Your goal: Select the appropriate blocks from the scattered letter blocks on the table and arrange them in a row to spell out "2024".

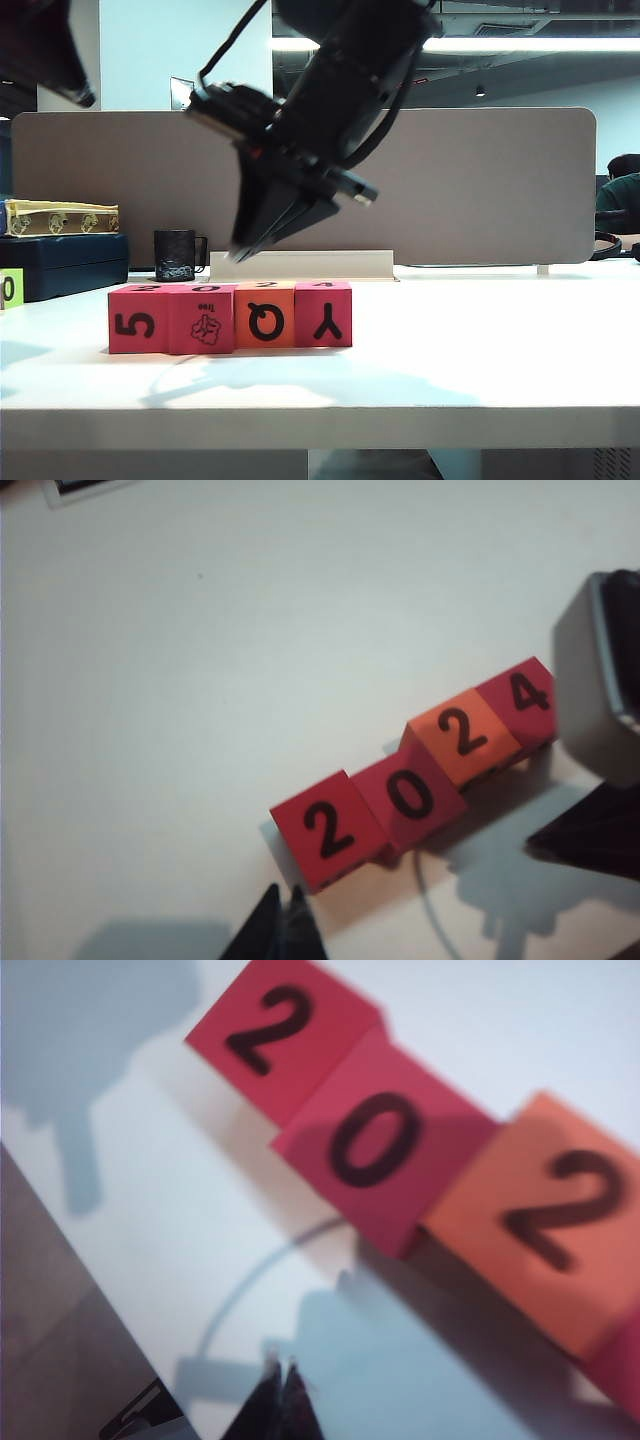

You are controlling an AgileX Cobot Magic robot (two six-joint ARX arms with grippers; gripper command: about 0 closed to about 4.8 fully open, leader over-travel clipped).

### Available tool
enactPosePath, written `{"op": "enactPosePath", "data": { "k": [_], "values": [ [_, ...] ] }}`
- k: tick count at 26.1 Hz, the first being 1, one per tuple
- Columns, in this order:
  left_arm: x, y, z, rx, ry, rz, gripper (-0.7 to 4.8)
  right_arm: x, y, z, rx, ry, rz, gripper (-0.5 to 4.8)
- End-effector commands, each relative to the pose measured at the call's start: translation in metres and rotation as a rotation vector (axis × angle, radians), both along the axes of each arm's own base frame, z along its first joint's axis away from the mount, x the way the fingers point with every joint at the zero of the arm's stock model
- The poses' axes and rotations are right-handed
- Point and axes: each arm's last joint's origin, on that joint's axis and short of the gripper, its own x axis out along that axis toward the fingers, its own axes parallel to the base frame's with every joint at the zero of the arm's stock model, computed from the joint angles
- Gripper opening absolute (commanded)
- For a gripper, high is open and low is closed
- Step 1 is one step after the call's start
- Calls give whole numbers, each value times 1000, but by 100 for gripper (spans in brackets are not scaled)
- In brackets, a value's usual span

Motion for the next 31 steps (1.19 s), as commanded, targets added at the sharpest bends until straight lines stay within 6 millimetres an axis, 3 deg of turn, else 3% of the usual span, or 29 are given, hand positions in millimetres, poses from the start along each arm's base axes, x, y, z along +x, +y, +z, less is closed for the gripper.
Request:
{"op": "enactPosePath", "data": {
  "k": [1,11,31],
  "values": [
    [-7,2,4,-48,-57,20,-6,-1,11,-5,27,-21,15,-1],
    [-16,5,11,-64,-93,19,-6,5,28,-27,57,-24,5,-2],
    [-18,6,13,-75,-99,25,-6,16,37,-33,108,-114,-41,-2]
  ]
}}
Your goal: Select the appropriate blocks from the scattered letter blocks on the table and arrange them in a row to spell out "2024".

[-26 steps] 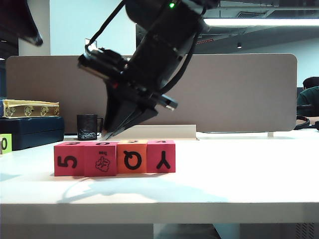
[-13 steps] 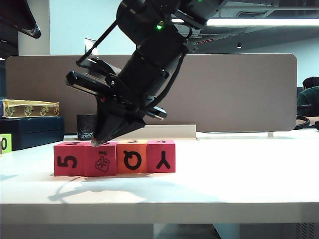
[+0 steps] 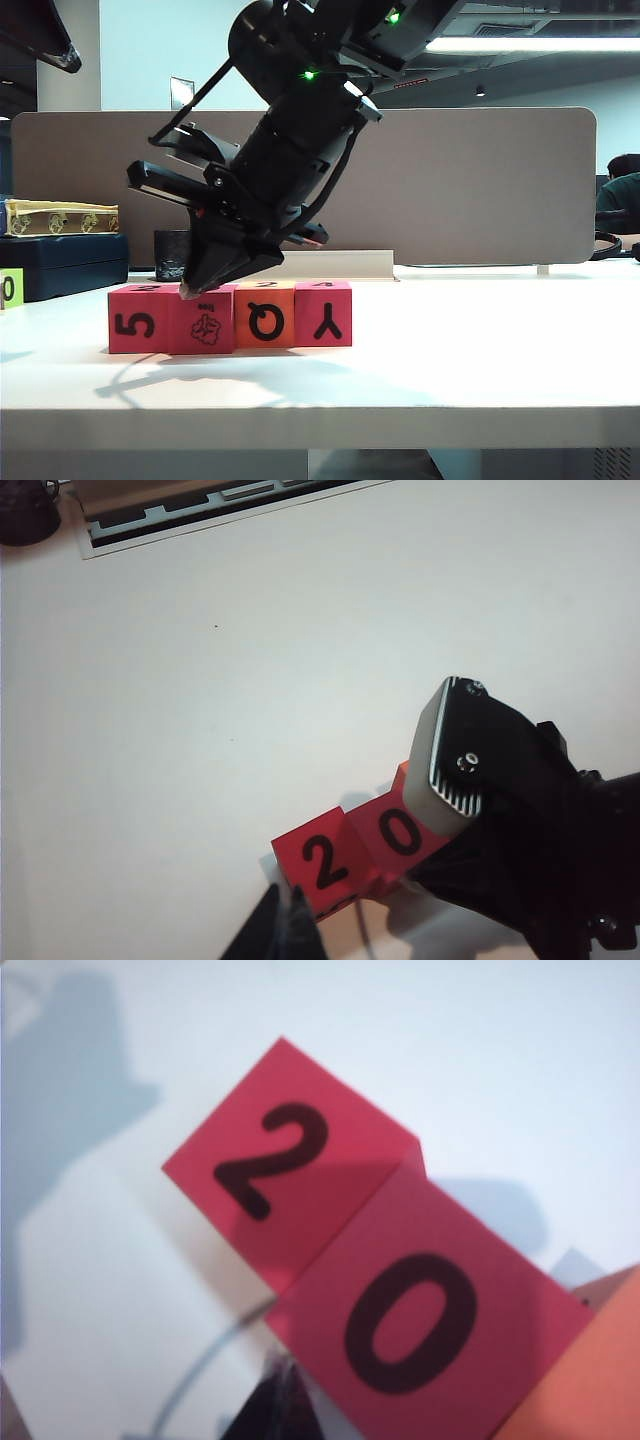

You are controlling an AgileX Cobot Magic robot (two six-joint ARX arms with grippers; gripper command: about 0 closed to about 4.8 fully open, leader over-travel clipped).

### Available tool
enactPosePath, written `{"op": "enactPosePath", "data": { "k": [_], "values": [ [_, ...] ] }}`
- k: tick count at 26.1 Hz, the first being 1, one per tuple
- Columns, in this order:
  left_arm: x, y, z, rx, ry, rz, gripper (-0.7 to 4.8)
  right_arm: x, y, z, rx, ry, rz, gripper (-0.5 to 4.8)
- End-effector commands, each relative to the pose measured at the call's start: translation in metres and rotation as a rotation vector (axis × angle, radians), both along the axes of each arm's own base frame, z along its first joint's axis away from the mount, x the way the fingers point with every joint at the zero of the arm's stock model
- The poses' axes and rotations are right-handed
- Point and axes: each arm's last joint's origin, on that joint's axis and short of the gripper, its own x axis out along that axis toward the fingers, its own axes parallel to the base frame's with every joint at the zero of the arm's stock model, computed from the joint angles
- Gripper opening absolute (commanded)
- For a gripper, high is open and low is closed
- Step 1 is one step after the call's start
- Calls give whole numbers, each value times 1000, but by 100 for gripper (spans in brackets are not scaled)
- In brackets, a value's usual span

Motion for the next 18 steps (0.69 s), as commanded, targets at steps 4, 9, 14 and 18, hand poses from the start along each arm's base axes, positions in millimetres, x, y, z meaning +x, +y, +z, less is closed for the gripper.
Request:
{"op": "enactPosePath", "data": {
  "k": [4,9,14,18],
  "values": [
    [0,0,2,-8,-21,-2,-6,4,0,5,27,-24,-18,-2],
    [0,0,4,-13,-34,-2,-6,8,-3,5,20,-32,-39,-2],
    [0,0,4,-13,-36,-2,-6,9,-2,6,30,-41,-39,-2],
    [0,0,4,-13,-36,-2,-6,8,-2,6,35,-40,-34,-2]
  ]
}}
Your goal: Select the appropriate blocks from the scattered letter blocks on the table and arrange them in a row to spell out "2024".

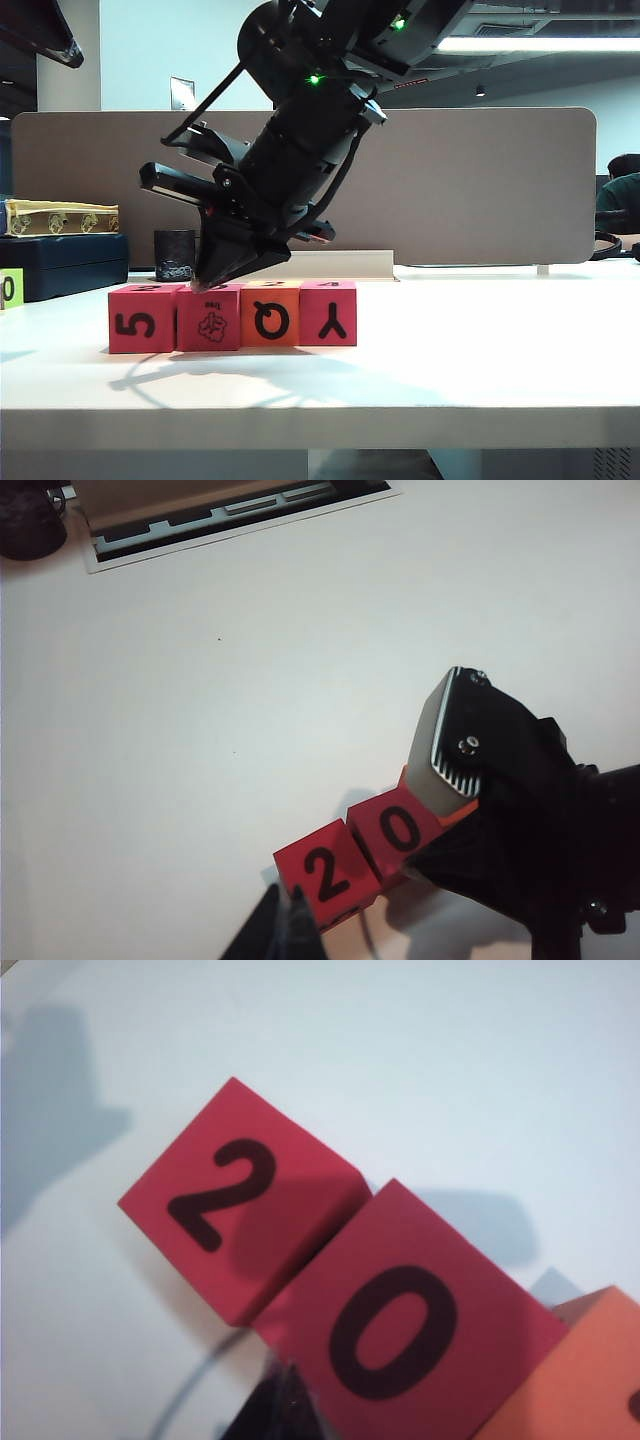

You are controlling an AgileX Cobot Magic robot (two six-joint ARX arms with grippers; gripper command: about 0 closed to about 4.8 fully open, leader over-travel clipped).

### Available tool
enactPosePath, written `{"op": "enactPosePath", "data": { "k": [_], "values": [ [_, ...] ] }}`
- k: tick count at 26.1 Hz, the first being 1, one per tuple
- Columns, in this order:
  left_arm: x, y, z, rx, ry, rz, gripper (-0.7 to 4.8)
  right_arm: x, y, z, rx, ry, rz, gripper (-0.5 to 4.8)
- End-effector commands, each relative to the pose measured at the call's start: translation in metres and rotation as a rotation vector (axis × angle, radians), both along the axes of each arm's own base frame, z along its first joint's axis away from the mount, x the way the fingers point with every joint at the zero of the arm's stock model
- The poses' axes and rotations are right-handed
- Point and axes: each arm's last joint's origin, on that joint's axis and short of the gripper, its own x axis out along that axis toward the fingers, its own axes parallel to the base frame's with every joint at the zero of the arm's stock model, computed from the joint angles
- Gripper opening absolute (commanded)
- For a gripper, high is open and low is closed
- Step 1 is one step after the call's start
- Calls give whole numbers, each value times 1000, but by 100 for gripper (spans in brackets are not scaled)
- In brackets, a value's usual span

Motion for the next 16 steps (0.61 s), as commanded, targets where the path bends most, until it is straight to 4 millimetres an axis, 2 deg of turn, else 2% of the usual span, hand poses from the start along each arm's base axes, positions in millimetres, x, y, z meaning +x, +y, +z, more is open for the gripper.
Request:
{"op": "enactPosePath", "data": {
  "k": [1,10,16],
  "values": [
    [0,0,2,-7,-16,-2,-6,0,3,6,29,-15,6,-2],
    [0,0,2,-8,-20,-2,-6,-12,22,26,90,20,127,-2],
    [0,0,3,-9,-26,-2,-6,-17,31,14,72,39,150,-2]
  ]
}}
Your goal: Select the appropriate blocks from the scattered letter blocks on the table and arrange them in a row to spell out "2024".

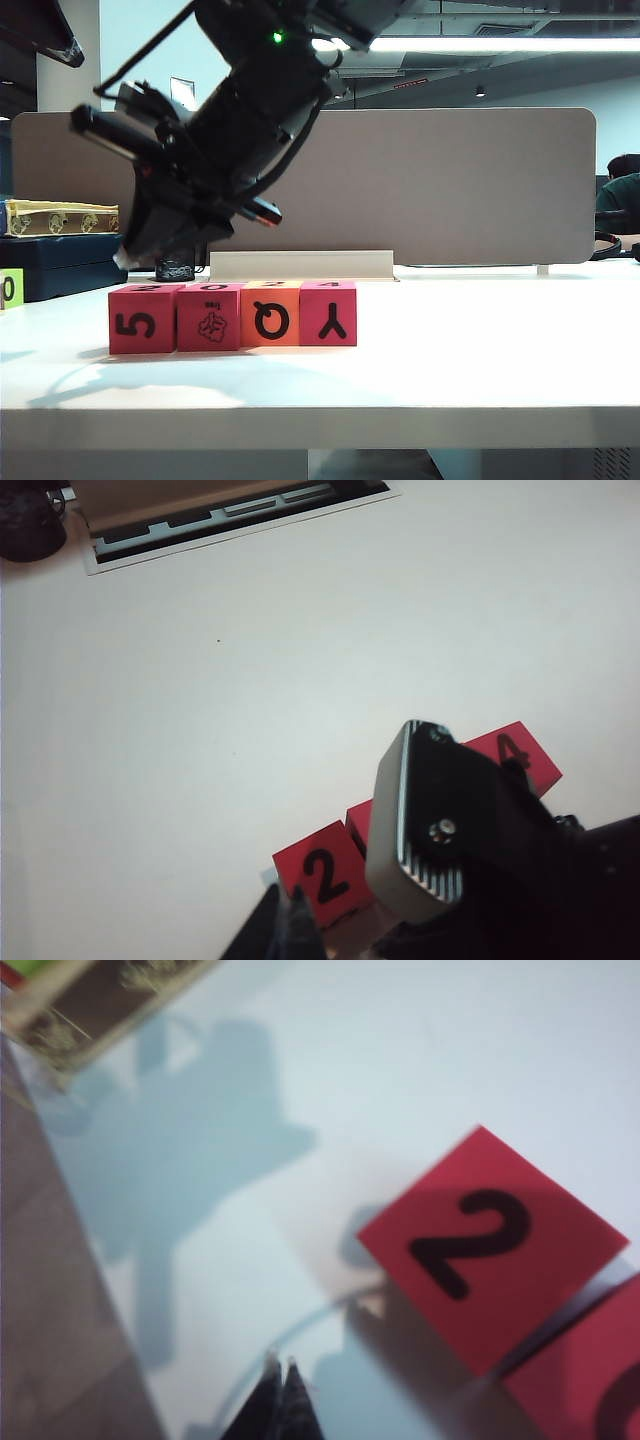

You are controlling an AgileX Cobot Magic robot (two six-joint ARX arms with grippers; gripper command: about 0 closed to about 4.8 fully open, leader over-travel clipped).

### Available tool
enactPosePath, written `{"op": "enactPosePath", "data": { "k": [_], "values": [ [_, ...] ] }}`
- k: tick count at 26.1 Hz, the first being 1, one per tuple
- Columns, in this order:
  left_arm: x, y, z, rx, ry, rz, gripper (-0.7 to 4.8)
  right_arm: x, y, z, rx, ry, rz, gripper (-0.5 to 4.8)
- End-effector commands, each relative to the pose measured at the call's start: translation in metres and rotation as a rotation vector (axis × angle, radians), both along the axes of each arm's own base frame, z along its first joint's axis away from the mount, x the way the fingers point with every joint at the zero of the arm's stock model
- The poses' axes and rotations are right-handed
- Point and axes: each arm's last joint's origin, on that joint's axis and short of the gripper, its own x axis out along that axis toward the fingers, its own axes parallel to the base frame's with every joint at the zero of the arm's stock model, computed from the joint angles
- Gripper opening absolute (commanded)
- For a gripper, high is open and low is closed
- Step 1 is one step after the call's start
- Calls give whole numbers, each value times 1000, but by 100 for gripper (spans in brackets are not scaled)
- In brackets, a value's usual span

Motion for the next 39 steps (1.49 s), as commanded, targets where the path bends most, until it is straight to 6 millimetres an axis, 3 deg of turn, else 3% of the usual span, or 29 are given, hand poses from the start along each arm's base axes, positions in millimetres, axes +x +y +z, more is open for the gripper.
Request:
{"op": "enactPosePath", "data": {
  "k": [1,20,39],
  "values": [
    [0,0,3,-9,-25,-2,-6,0,4,-7,-5,7,3,-2],
    [-1,0,6,-16,-46,-2,-6,12,10,-23,0,-55,-57,-2],
    [-5,1,9,-22,-63,-3,-6,23,7,-19,37,-88,-102,-2]
  ]
}}
